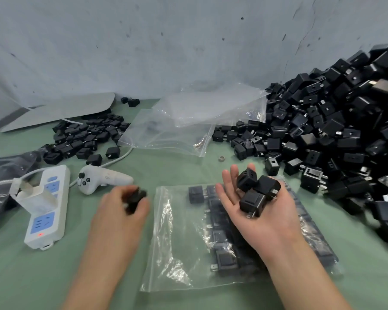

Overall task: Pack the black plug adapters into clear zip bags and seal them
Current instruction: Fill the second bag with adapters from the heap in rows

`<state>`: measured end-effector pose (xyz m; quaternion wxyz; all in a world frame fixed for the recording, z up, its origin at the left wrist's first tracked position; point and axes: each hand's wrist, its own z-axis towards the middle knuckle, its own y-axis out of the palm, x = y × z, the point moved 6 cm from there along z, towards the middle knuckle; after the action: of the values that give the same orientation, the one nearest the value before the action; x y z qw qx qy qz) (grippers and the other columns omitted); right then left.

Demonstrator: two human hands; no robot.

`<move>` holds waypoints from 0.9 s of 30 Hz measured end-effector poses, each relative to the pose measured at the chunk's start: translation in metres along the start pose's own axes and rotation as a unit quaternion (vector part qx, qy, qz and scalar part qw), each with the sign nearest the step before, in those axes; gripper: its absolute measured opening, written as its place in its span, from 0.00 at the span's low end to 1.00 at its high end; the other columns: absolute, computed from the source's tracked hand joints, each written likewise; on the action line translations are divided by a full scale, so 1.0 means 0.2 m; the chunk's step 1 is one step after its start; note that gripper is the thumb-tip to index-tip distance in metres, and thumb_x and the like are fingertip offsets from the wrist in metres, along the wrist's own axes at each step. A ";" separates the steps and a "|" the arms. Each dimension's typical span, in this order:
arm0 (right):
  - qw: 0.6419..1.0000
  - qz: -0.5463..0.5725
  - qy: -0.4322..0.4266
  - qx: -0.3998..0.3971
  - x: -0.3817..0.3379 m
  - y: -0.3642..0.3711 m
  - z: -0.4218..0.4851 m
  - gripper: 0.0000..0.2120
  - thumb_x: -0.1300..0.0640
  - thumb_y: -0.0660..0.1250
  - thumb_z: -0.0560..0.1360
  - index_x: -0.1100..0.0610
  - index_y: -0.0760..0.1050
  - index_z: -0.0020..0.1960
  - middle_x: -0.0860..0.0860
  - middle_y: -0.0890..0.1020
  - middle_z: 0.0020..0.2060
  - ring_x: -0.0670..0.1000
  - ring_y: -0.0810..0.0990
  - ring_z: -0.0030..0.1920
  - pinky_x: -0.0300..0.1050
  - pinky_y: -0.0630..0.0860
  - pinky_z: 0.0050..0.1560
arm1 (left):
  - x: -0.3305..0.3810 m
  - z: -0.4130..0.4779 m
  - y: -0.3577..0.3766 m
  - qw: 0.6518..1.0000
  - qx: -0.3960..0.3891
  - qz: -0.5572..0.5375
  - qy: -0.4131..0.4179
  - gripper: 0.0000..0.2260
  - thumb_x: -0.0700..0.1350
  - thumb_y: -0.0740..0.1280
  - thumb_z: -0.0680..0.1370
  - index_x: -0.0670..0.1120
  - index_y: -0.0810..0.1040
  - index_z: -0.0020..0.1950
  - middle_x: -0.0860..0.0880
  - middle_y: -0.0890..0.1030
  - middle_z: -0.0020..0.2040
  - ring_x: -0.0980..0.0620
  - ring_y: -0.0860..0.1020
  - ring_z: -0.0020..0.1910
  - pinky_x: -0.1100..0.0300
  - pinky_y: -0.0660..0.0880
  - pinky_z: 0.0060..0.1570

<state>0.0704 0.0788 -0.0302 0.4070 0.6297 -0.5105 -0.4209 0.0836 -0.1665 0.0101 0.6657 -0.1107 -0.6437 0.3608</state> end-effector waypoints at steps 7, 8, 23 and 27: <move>1.000 -0.004 -0.018 0.005 -0.01 0.00 -0.01 0.15 0.52 0.59 0.78 0.53 0.81 0.57 0.57 0.84 0.56 0.61 0.85 0.54 0.59 0.72 0.66 | -0.14 -0.06 0.07 0.978 -0.112 0.174 -0.008 0.12 0.48 0.66 0.80 0.57 0.71 0.62 0.54 0.64 0.53 0.62 0.72 0.40 0.59 0.70 0.43; 1.000 -0.005 -0.019 0.007 -0.01 0.00 -0.01 0.15 0.51 0.59 0.78 0.53 0.82 0.57 0.57 0.84 0.56 0.60 0.85 0.54 0.59 0.72 0.66 | -0.15 -0.06 0.08 0.978 -0.129 0.166 0.003 0.15 0.48 0.66 0.80 0.58 0.71 0.65 0.55 0.64 0.55 0.64 0.72 0.41 0.61 0.69 0.46; 0.999 -0.025 -0.035 0.022 -0.04 -0.04 0.00 0.17 0.49 0.58 0.81 0.54 0.84 0.55 0.57 0.84 0.56 0.59 0.85 0.54 0.57 0.76 0.62 | -0.08 -0.09 0.09 0.959 -0.163 -0.202 -0.114 0.14 0.36 0.57 0.84 0.53 0.75 0.61 0.54 0.87 0.48 0.57 0.85 0.47 0.64 0.79 0.47; 0.999 -0.031 -0.038 0.018 -0.05 -0.04 0.00 0.16 0.51 0.59 0.80 0.55 0.84 0.54 0.57 0.84 0.56 0.59 0.85 0.54 0.57 0.76 0.62 | -0.09 -0.08 0.10 0.945 -0.156 -0.251 -0.140 0.11 0.38 0.61 0.82 0.51 0.75 0.60 0.52 0.87 0.43 0.53 0.86 0.41 0.60 0.79 0.43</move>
<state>0.0716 0.0894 -0.0374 0.3626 0.6365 -0.5131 -0.4474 0.0937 -0.1582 -0.0181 0.6126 0.0036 -0.7854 0.0886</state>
